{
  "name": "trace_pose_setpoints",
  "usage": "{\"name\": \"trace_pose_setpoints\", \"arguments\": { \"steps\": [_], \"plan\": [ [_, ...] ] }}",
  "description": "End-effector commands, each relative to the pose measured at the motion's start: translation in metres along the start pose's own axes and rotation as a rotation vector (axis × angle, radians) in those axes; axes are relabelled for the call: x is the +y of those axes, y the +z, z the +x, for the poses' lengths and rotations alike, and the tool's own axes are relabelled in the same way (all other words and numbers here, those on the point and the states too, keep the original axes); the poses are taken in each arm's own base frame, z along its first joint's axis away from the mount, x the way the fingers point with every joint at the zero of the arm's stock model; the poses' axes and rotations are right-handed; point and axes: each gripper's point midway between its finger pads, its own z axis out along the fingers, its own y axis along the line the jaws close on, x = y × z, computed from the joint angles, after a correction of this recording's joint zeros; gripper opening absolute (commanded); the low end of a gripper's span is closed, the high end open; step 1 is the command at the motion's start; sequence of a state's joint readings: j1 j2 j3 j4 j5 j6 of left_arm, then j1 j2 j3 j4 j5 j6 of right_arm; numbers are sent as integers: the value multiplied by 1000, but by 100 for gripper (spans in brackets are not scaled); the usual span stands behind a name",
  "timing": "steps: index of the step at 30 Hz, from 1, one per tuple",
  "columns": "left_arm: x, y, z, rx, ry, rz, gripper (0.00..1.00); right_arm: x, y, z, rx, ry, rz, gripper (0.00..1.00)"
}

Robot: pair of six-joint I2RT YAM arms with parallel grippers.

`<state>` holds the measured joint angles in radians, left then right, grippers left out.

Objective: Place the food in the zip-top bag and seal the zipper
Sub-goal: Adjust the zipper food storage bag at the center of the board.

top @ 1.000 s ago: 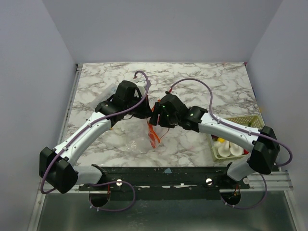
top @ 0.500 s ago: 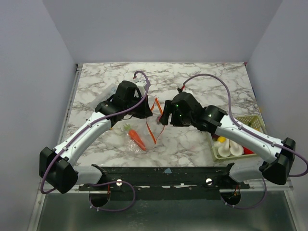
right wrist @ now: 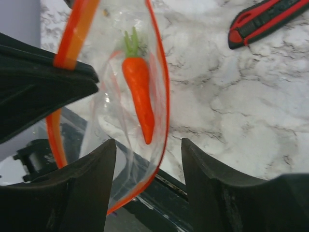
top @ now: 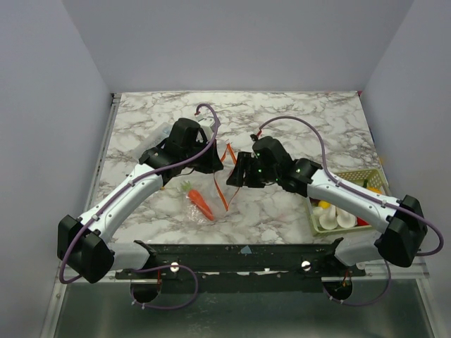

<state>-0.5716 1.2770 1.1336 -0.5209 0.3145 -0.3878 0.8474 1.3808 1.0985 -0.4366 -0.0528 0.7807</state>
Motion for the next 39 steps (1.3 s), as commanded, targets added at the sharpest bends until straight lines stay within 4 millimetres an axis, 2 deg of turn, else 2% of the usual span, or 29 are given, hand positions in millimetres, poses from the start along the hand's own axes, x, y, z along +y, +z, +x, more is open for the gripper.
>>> {"name": "trace_pose_setpoints", "arguments": {
  "steps": [1,3,5,6,7,10,13,15,17,19,22,24,28,31,34,37,39],
  "plan": [
    [-7,-8,-9,-41,21,17,0,22,-1,-7,-23,-5,-98,50],
    [-10,-9,-11,-53,19,25,0,22,3,-4,-3,-2,-89,37],
    [-13,-13,-12,-54,-3,35,0,24,3,-5,-7,-21,-64,17],
    [-15,-17,-13,-57,-14,33,0,27,-2,-11,-24,-34,-39,4],
    [-19,-24,-15,-59,-33,33,0,32,-8,-15,-34,-51,-22,0],
    [-31,-53,-24,-120,-64,47,0,61,-38,-34,-103,-110,-45,0],
    [-32,-79,-28,-240,-91,33,0,78,-51,-35,-96,-118,-107,0],
    [-21,-81,-24,-282,-122,-4,0,71,-42,-28,-84,-108,-106,0],
    [-9,-66,-7,-258,-153,-20,0,61,-26,-8,-23,-94,-102,0],
    [1,-43,17,-161,-180,-22,0,48,-12,10,31,-83,-81,0],
    [14,-23,42,-20,-197,-56,0,37,-5,21,65,-76,-52,0],
    [10,-29,33,-33,-170,-49,0,45,-14,7,28,-92,-47,0],
    [-12,-63,-8,-175,-100,-9,0,76,-49,-41,-112,-132,-83,0],
    [-16,-80,-23,-220,-70,-29,0,94,-63,-57,-160,-134,-128,0],
    [-4,-81,-18,-233,-74,-86,0,94,-54,-48,-143,-102,-168,0],
    [19,-60,10,-173,-105,-130,0,81,-30,-21,-60,-66,-161,0],
    [32,-56,20,-117,-104,-179,0,76,-23,-18,-31,-83,-126,0]
  ]
}}
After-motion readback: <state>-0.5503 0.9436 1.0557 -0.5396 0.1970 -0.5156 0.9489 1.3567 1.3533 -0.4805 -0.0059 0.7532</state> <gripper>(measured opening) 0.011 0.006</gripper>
